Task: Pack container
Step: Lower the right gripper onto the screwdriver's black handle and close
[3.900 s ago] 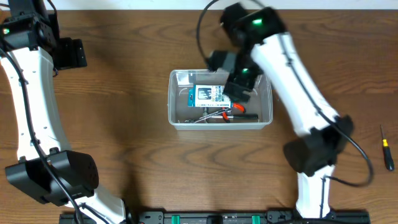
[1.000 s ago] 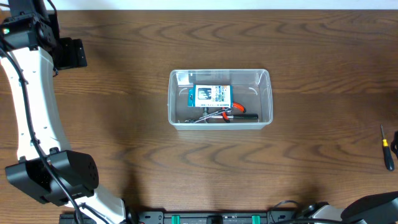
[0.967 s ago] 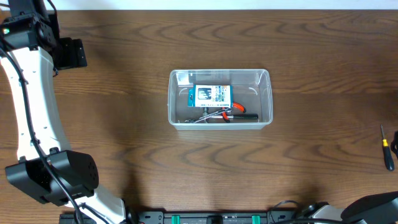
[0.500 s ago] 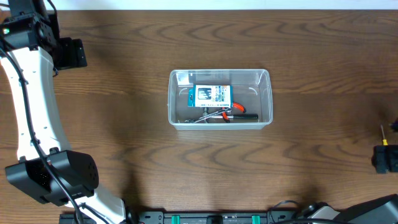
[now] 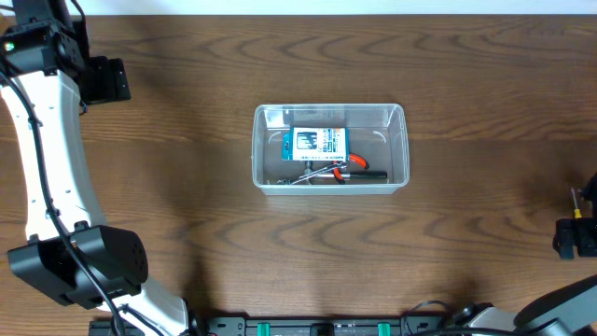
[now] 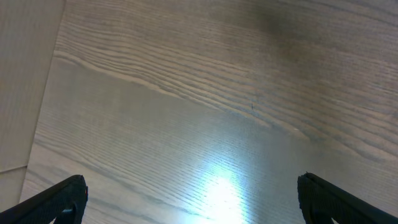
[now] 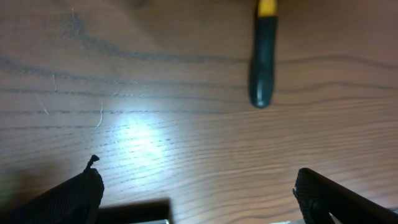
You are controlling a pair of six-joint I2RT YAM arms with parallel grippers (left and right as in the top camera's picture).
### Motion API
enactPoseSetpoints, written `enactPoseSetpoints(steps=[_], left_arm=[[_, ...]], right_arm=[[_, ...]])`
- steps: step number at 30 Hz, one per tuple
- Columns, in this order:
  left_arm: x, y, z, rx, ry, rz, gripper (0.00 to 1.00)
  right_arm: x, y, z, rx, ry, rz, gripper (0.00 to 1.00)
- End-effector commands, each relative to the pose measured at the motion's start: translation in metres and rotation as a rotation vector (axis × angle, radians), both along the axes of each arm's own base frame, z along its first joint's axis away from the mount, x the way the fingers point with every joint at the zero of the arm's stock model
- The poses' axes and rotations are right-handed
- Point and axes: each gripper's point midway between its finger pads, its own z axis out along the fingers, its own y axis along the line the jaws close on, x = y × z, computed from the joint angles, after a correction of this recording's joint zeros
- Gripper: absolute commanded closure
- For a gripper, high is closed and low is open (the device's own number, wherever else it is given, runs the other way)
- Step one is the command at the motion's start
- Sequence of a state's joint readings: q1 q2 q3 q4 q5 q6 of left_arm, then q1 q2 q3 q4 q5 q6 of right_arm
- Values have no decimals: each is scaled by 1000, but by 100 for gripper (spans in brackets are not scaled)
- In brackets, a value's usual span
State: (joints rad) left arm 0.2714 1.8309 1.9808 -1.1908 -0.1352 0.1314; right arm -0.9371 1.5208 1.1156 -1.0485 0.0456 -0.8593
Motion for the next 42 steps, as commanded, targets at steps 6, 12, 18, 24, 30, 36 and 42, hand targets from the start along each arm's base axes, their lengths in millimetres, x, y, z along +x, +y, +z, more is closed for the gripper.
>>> enactPoseSetpoints(steps=[6,12,18,24,30,36,42], left_arm=[[-1,3,3,11,-4,2,2],[-1,3,3,11,-4,2,2],[-1,3,3,11,-4,2,2],[-1,3,3,11,-4,2,2],[-1,3,3,11,-4,2,2],[-1,3,3,11,-4,2,2],[-1,3,3,11,-4,2,2]], right_arm=[[1,-5,-18,29,20,-34,1],[7,-12,-27,27,15,-33,1],[20,-6,-35,88,-43,-26,1],[27,-9,-44,97,-64,-23,1],[42,-15,-42,83,-136,-13,1],[50,-25,-41,44,-168,-8,1],[46,-20,-67,110,-117,-23,1]])
